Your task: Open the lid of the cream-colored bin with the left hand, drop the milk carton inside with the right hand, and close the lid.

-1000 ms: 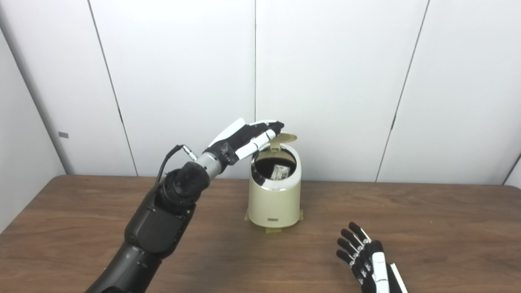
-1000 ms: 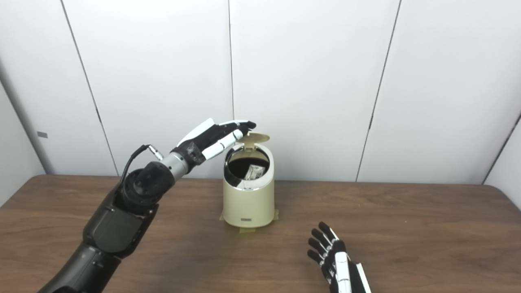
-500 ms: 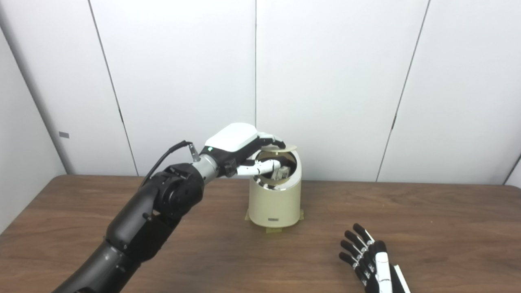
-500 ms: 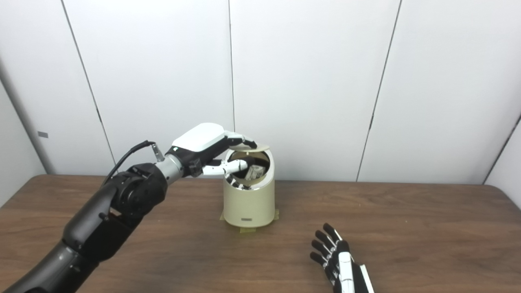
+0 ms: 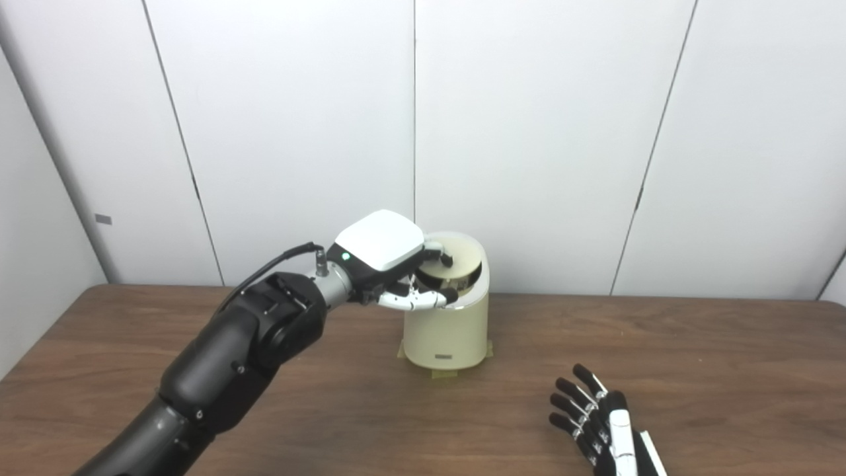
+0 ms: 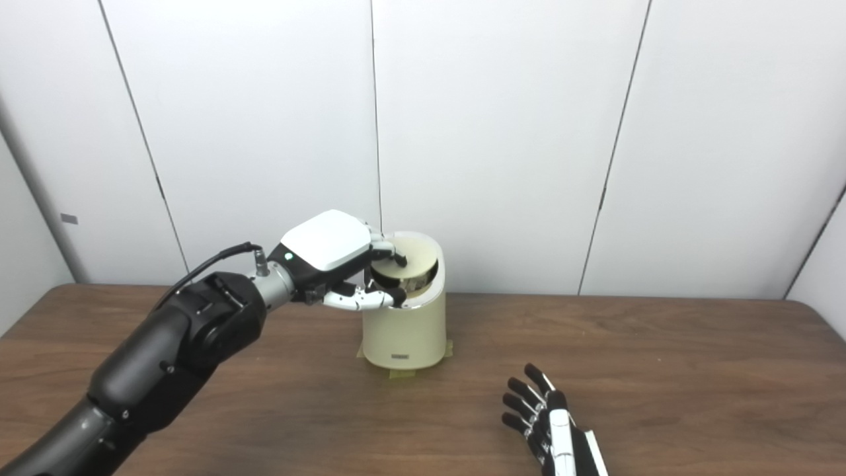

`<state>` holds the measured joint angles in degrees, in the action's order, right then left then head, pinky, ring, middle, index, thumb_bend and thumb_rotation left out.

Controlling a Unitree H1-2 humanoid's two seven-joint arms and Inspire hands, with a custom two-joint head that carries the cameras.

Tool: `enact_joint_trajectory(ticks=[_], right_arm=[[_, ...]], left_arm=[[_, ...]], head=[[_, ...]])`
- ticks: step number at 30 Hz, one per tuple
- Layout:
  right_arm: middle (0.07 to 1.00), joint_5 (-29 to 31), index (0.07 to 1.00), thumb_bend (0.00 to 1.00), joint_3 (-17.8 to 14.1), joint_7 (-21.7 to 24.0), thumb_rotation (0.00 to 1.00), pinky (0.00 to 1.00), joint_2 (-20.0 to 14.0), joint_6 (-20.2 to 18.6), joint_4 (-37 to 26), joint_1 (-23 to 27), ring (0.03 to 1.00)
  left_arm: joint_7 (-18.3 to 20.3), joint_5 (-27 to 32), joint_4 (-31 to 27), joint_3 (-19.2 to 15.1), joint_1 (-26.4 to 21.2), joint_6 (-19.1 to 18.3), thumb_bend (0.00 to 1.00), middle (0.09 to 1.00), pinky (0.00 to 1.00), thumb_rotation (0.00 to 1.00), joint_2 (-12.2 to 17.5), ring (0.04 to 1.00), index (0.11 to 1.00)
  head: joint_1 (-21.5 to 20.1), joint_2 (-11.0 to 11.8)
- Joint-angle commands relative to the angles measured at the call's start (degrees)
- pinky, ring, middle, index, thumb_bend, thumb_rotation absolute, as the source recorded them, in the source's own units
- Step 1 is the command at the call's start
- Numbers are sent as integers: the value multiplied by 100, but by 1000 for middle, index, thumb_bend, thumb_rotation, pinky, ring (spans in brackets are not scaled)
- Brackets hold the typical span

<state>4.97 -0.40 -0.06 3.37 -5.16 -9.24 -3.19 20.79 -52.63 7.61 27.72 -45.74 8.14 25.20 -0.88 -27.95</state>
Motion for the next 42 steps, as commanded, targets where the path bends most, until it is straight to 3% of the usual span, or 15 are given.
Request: enact_joint_trajectory(ticks=[1,14,21,24,31,35,39,42], right_arm=[[834,-47,900,611,17,-29,1000,763,10,-22,-215,88,815],[824,-133,902,582,57,-78,1000,751,62,-214,-411,88,807],[818,-137,898,585,73,-144,1000,728,133,-306,-496,115,797],[814,-142,898,576,78,-170,1000,715,150,-340,-530,118,792],[811,-130,896,562,73,-195,1000,696,160,-381,-580,140,784],[813,-111,899,564,60,-176,1000,699,130,-401,-613,144,785],[811,-51,895,562,9,-186,1000,694,128,-407,-629,158,780],[818,44,896,565,-45,-173,1000,701,117,-410,-650,161,793]], left_arm=[[-19,-148,-214,-38,-175,72,490,792,886,1000,120,850,787],[247,-377,-169,57,43,136,506,828,916,1000,-24,875,817],[799,-568,-152,270,20,5,496,889,993,1000,-76,937,871],[929,-726,-198,382,3,0,477,881,1000,1000,-54,942,855],[1046,-898,-208,496,7,-20,537,856,1000,1000,-12,930,829],[1072,-742,-340,340,42,-148,533,869,1000,1000,-31,932,844],[583,-16,-464,-292,180,-210,495,858,956,1000,-215,898,846],[220,541,-605,-838,335,-350,463,840,862,1000,-461,865,836]], head=[[9,-44],[-22,-192],[-60,-273],[-65,-294],[-63,-330],[-48,-364],[-65,-381],[-61,-389]])
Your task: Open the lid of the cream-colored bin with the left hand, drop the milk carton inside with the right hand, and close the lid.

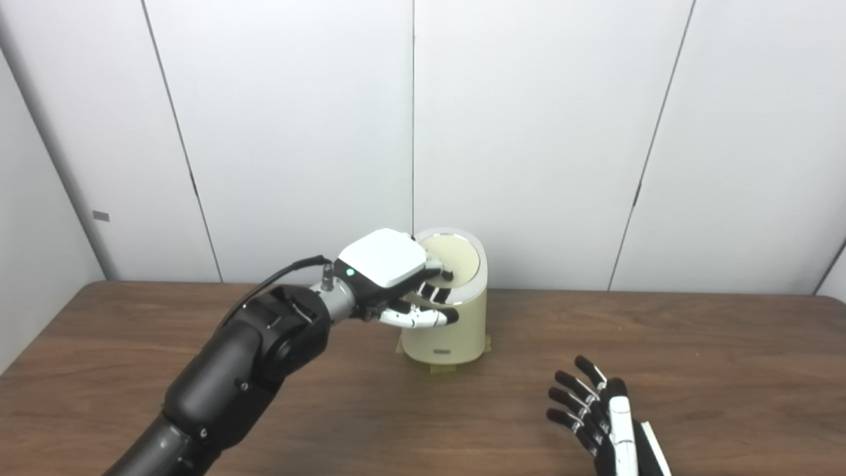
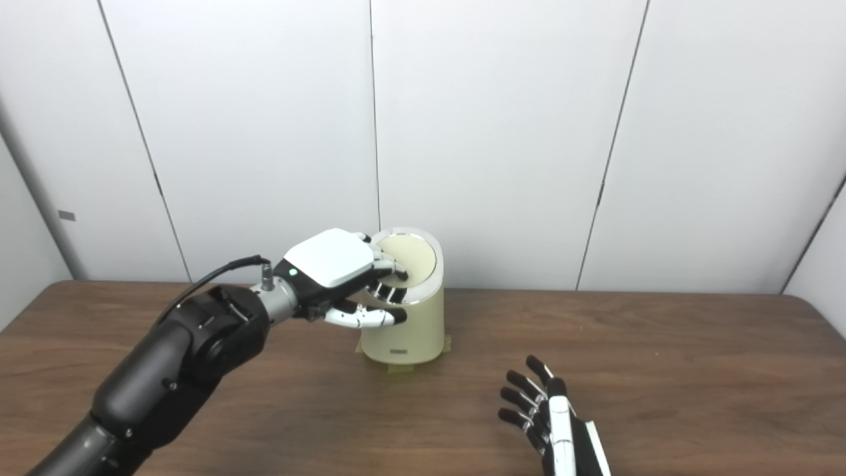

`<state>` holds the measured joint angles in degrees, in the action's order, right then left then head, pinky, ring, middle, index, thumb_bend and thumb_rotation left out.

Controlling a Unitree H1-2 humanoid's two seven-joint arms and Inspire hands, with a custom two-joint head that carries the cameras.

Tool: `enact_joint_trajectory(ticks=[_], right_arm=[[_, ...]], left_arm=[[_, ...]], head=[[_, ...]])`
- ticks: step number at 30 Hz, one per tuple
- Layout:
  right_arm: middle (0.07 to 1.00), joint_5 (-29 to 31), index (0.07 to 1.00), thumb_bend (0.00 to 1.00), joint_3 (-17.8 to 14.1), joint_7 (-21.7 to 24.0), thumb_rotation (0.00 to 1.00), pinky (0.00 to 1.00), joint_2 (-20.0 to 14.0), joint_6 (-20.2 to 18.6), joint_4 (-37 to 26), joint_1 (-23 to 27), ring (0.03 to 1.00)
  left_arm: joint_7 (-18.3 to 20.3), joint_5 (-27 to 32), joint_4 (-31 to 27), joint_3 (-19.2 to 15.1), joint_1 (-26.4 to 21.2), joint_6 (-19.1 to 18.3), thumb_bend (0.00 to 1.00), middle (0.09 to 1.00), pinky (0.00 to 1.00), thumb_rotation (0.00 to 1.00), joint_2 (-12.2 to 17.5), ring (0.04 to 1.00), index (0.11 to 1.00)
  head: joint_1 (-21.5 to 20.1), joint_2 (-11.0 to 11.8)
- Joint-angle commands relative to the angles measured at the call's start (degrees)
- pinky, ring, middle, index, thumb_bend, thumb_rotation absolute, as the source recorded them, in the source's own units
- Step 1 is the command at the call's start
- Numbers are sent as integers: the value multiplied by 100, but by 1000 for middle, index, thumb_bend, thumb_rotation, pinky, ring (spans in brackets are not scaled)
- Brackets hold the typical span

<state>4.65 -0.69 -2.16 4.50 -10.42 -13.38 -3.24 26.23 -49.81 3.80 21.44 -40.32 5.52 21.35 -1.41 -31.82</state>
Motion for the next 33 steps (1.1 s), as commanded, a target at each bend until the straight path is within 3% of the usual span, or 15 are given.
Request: enact_joint_trajectory(ticks=[1,7,10,15,18,23,28,33], right_arm=[[821,97,896,567,-29,43,1000,703,-5,115,-249,165,796],[831,142,900,593,-82,39,1000,726,-58,53,-335,155,808],[837,159,903,593,-99,55,1000,723,-98,53,-369,157,812],[844,207,893,610,-123,88,978,712,-199,53,-450,196,821],[857,215,889,621,-128,128,975,755,-294,100,-472,237,837],[889,303,901,630,-211,220,979,827,-485,253,-405,351,883],[928,362,927,636,-293,339,996,889,-715,267,-309,462,929],[952,429,942,625,-328,430,994,944,-871,362,-163,564,961]], left_arm=[[-348,442,-314,-390,-146,-225,449,845,842,1000,-181,869,840],[-694,1300,-849,-1226,291,-816,370,876,756,1000,-729,859,859],[-872,1671,-1166,-1554,611,-1125,340,902,805,1000,-942,887,882],[-951,2614,-1668,-2080,1249,-1634,386,902,879,1000,-1210,917,903],[-1008,3109,-2017,-2326,1690,-2024,420,903,869,1000,-1358,910,910],[-1204,3877,-2519,-2644,2502,-2356,350,913,887,1000,-1642,917,930],[-1411,4546,-2836,-2843,3189,-2561,299,942,931,1000,-1881,939,961],[-1645,4925,-2877,-2919,3689,-2350,337,959,971,1000,-2032,962,968]], head=[[-15,-18],[-20,-31],[-26,-45],[-10,-76],[-6,-97],[22,-106],[58,-115],[68,-122]])
